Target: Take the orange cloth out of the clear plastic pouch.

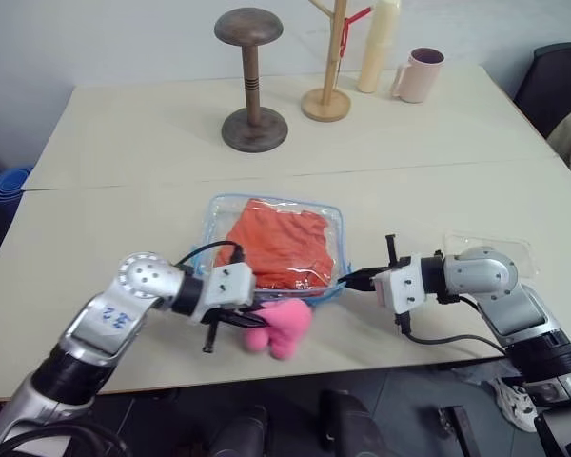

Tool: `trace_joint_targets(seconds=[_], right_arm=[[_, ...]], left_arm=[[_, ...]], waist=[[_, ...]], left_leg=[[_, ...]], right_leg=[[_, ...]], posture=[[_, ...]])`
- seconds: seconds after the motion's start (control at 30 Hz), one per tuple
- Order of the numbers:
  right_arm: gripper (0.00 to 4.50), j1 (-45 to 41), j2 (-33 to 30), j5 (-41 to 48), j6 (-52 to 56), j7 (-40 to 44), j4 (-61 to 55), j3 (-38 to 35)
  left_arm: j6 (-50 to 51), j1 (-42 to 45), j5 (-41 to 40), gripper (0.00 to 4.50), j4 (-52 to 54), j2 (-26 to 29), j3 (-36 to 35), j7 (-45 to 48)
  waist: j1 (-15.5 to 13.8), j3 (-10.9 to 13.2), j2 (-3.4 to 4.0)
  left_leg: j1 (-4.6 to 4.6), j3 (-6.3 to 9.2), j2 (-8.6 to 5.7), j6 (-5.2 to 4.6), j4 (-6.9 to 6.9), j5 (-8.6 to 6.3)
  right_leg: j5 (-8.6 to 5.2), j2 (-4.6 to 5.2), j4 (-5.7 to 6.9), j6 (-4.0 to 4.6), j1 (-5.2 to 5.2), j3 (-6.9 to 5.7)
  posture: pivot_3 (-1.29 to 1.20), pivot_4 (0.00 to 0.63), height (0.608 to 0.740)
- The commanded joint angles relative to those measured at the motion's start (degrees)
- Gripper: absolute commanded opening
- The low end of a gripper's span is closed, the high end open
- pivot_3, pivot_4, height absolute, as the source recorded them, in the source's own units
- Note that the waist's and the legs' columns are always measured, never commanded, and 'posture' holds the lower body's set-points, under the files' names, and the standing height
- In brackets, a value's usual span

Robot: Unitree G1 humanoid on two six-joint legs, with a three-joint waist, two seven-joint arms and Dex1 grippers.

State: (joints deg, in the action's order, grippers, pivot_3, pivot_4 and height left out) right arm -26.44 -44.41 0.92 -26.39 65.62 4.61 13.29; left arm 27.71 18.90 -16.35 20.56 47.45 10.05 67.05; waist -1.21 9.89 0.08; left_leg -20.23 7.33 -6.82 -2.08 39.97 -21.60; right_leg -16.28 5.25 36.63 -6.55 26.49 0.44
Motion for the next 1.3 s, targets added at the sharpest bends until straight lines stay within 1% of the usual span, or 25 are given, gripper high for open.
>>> trace_joint_targets(seconds=[0.03,0.13,0.2,0.27,0.33,0.43,0.53,0.63,0.7,0.83,0.93,1.1,1.13,1.2,1.3], right_arm=[[0.00,-0.1,-1.8,1.3,-2.3,0.3,-0.2,-2.2],[0.00,0.2,-2.8,1.1,-4.5,0.5,0.8,-2.3],[0.00,0.5,-3.6,1.5,-5.8,1.0,1.3,-2.6],[0.00,0.7,-4.6,2.0,-8.5,1.5,1.7,-2.6],[0.00,0.7,-5.6,2.1,-11.1,2.1,1.9,-2.4],[0.00,0.5,-6.8,2.9,-12.7,2.9,1.9,-2.2],[0.00,0.0,-7.4,3.6,-13.2,3.4,2.6,-2.4],[0.00,-0.7,-7.3,3.8,-12.8,3.4,3.7,-2.4],[0.00,-1.1,-7.5,3.2,-13.8,3.5,5.1,-2.3],[0.00,-0.9,-8.9,3.0,-15.9,3.7,8.0,-3.0],[0.00,-0.6,-9.4,3.7,-15.8,3.5,8.1,-3.3],[0.00,-0.2,-8.8,3.8,-14.4,2.6,6.7,-2.8],[0.22,0.0,-8.7,4.0,-13.1,2.5,6.1,-2.8],[0.65,1.0,-8.9,5.4,-10.0,2.7,4.6,-2.9],[1.56,3.0,-9.7,7.3,-6.0,3.1,2.1,-3.9]], left_arm=[[1.1,-3.4,-1.6,0.02,1.0,3.2,-6.8,-1.4],[2.3,-7.2,-3.5,0.02,-2.1,6.1,-14.5,-2.2],[3.1,-9.2,-4.7,0.02,-6.1,7.9,-20.4,-2.4],[1.6,-11.1,-4.8,0.02,-9.9,9.6,-25.5,-2.2],[-0.2,-12.6,-4.5,0.02,-11.5,11.0,-29.1,-2.4],[1.8,-12.9,-6.7,0.02,-11.6,12.0,-33.0,-2.7],[2.2,-13.6,-7.3,0.02,-12.6,12.3,-34.4,-2.6],[3.0,-16.1,-8.6,0.02,-9.2,11.6,-33.9,-1.9],[2.2,-17.5,-7.9,0.02,-8.9,12.0,-33.5,-2.0],[1.2,-16.6,-6.9,0.02,-15.9,13.4,-35.5,-2.7],[0.1,-15.7,-6.8,0.02,-19.2,14.6,-35.4,-2.0],[-0.5,-15.1,-7.0,0.02,-19.0,13.5,-32.7,-2.8],[0.1,-15.1,-7.4,0.02,-18.4,12.8,-32.1,-3.3],[1.6,-15.4,-8.4,0.73,-16.5,11.6,-31.1,-4.0],[3.4,-15.8,-9.6,1.59,-14.4,10.4,-30.4,-4.6]], waist=[[-0.1,0.0,0.00],[-0.2,0.0,0.00],[-0.1,0.0,0.00],[-0.1,0.0,0.00],[0.0,0.0,0.01],[-0.1,0.0,0.01],[-0.1,0.0,0.01],[0.0,0.0,0.01],[0.2,0.0,0.00],[0.1,0.0,0.01],[0.1,0.0,0.01],[0.1,0.0,0.01],[0.1,0.0,0.01],[0.1,0.0,0.01],[0.0,0.0,0.01]], left_leg=[[0.00,0.00,0.00,0.00,0.00,0.00],[0.00,0.04,0.00,0.00,0.00,0.00],[0.00,0.04,-0.01,0.00,-0.01,0.00],[0.00,0.04,0.00,0.00,-0.03,-0.01],[0.01,0.04,0.01,0.01,-0.07,-0.01],[0.01,0.03,0.00,0.00,-0.10,-0.01],[0.01,0.05,0.00,0.00,-0.09,-0.01],[0.01,0.04,0.01,0.00,-0.10,-0.01],[0.01,0.03,0.01,0.00,-0.13,-0.01],[0.02,0.03,0.05,0.02,-0.15,-0.02],[0.03,0.03,0.04,0.02,-0.15,-0.02],[0.02,0.03,0.04,0.02,-0.15,-0.02],[0.02,0.03,0.04,0.02,-0.15,-0.02],[0.03,0.02,0.04,0.02,-0.16,-0.02],[0.01,0.03,0.05,0.02,-0.15,-0.02]], right_leg=[[0.00,0.00,0.00,0.00,-0.01,0.00],[0.00,0.01,-0.04,0.00,-0.04,-0.01],[0.00,0.01,-0.04,0.00,-0.04,-0.01],[-0.01,0.00,-0.04,0.01,-0.03,-0.04],[-0.01,-0.01,-0.07,0.02,-0.02,-0.09],[-0.01,-0.01,-0.10,0.02,-0.02,-0.08],[-0.01,0.01,-0.10,0.02,-0.04,-0.08],[-0.01,0.00,-0.09,0.02,-0.03,-0.08],[-0.01,0.00,-0.10,0.02,-0.02,-0.05],[-0.02,-0.02,-0.10,0.03,-0.02,-0.05],[-0.02,-0.04,-0.10,0.04,-0.02,-0.08],[-0.02,-0.04,-0.11,0.04,-0.02,-0.08],[-0.02,-0.04,-0.10,0.04,-0.02,-0.08],[-0.02,-0.04,-0.10,0.04,-0.01,-0.07],[-0.02,-0.04,-0.09,0.04,-0.01,-0.05]], posture=[[0.00,0.150,0.740],[0.00,0.150,0.740],[0.00,0.150,0.740],[0.00,0.150,0.740],[0.00,0.150,0.740],[0.00,0.150,0.740],[0.00,0.150,0.740],[0.00,0.150,0.740],[0.00,0.150,0.740],[0.00,0.150,0.740],[0.00,0.150,0.740],[0.00,0.150,0.740],[0.00,0.150,0.740],[0.00,0.150,0.740],[0.00,0.150,0.740]])
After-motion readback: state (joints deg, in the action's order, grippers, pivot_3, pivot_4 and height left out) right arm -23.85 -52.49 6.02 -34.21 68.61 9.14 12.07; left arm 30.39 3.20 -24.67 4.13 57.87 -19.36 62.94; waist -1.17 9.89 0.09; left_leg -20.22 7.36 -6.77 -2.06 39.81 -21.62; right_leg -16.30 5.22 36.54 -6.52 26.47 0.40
